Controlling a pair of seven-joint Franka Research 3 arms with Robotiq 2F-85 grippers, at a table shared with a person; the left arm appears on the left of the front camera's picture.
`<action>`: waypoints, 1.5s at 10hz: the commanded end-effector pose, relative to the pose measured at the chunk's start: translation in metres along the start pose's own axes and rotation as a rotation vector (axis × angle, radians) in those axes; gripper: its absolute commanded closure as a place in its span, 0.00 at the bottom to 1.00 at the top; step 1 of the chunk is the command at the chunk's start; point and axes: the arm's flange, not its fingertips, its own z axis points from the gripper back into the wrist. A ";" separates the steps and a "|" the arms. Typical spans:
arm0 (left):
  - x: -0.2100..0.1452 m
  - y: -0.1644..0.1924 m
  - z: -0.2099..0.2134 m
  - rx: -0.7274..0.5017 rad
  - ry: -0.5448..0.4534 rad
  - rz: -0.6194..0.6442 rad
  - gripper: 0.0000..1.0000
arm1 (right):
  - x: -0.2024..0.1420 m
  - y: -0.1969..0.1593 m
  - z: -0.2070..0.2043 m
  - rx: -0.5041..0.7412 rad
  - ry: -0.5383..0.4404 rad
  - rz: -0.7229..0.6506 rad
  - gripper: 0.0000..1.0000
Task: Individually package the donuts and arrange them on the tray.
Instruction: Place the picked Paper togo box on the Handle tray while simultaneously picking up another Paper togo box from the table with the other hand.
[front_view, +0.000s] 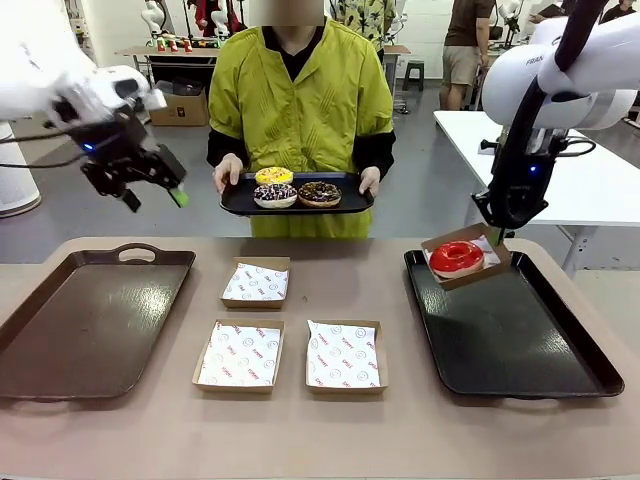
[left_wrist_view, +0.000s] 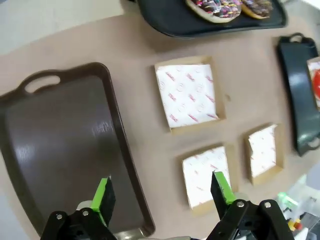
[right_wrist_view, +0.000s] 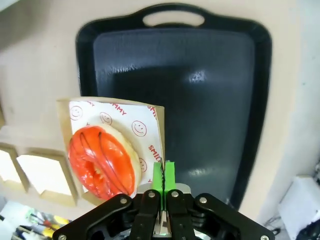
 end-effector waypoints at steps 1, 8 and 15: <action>0.013 -0.014 -0.031 0.091 0.023 0.015 0.00 | 0.001 -0.007 -0.004 0.060 -0.014 0.004 0.99; 0.011 -0.032 -0.147 0.137 -0.028 -0.052 0.00 | 0.000 0.000 0.000 0.000 0.000 0.000 0.99; 0.010 -0.028 -0.148 0.093 -0.004 -0.076 0.00 | 0.000 0.000 0.000 0.000 0.000 0.000 0.99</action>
